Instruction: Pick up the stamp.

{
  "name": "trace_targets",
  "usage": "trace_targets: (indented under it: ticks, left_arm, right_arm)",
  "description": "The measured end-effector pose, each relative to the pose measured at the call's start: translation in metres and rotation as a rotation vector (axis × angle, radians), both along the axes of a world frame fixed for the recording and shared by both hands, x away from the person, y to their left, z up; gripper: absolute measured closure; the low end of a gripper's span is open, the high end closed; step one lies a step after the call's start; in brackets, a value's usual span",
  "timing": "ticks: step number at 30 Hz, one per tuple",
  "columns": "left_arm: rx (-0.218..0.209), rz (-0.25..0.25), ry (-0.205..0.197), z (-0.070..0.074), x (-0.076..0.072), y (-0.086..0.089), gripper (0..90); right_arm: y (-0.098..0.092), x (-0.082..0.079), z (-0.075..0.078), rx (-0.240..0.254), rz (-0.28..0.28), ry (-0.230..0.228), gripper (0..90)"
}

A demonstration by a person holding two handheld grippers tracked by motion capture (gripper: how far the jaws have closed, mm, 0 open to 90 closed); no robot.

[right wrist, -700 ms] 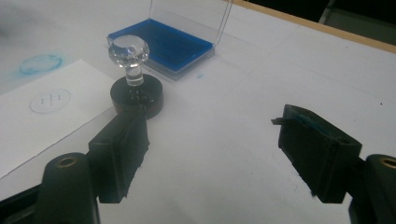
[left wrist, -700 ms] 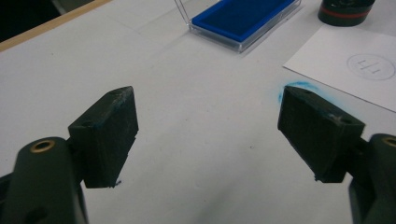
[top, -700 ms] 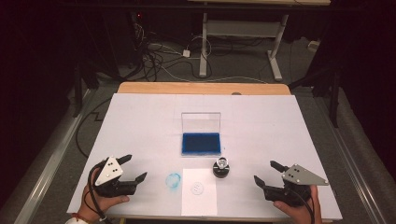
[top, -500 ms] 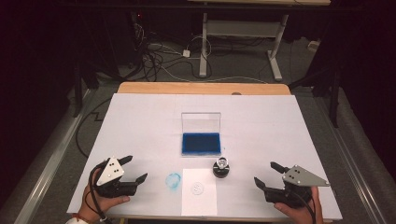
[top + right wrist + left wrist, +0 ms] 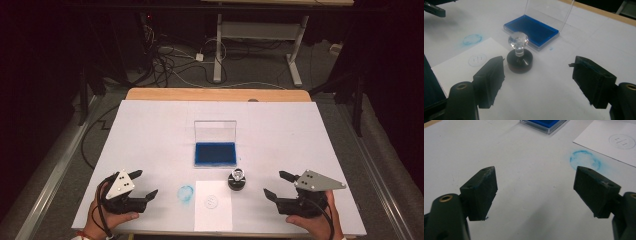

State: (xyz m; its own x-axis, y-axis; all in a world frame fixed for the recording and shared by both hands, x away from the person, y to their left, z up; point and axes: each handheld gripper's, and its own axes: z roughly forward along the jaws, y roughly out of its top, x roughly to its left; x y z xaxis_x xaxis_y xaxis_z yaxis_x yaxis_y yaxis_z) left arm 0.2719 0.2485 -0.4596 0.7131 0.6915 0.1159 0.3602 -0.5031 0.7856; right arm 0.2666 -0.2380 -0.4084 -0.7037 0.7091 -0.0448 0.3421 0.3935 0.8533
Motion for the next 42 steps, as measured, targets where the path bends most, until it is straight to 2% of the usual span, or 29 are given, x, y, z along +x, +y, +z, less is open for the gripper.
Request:
trace_targets:
  ticks: [2, 9, 14, 16, 19, 25, 27, 29, 32, 39, 42]
  left_arm:
    - [-0.004, 0.001, -0.001, 0.0, -0.001, 0.0, 18.9]
    - [-0.006, 0.007, 0.006, 0.0, 0.001, 0.0, 18.9]
    - [-0.008, 0.008, 0.011, 0.0, 0.001, 0.001, 18.9]
    - [-0.01, 0.006, 0.013, -0.001, 0.001, 0.0, 18.9]
    - [-0.01, 0.003, 0.015, -0.001, 0.001, 0.0, 19.0]
    - [0.0, 0.0, 0.022, -0.003, 0.003, -0.001, 19.0]
    - [0.003, 0.0, 0.022, -0.003, 0.003, -0.001, 19.0]
    - [0.002, 0.0, 0.022, -0.003, 0.003, -0.001, 19.0]
    - [0.009, -0.001, 0.025, -0.003, 0.003, -0.001, 19.0]
    - [0.027, -0.016, 0.027, -0.004, 0.003, -0.004, 20.1]
    - [0.038, -0.02, 0.03, -0.005, 0.003, -0.004, 20.1]
  right_arm:
    - [0.008, 0.004, 0.004, 0.0, 0.024, 0.003, 26.6]
    - [0.045, 0.023, 0.012, -0.077, 0.094, 0.046, 26.7]
    - [0.065, 0.042, 0.005, -0.133, 0.123, 0.109, 27.1]
    - [0.068, 0.046, 0.004, -0.135, 0.126, 0.109, 27.9]
    - [0.079, 0.056, -0.003, -0.19, 0.139, 0.129, 31.9]
    - [0.086, 0.069, -0.012, -0.203, 0.167, 0.176, 36.7]
    - [0.088, 0.071, -0.014, -0.213, 0.164, 0.17, 38.5]
    - [0.089, 0.073, -0.018, -0.209, 0.171, 0.185, 40.4]
    - [0.089, 0.075, -0.023, -0.192, 0.175, 0.182, 44.4]
    - [0.092, 0.072, -0.022, -0.206, 0.15, 0.17, 56.0]
    - [0.092, 0.073, -0.023, -0.208, 0.146, 0.173, 56.2]
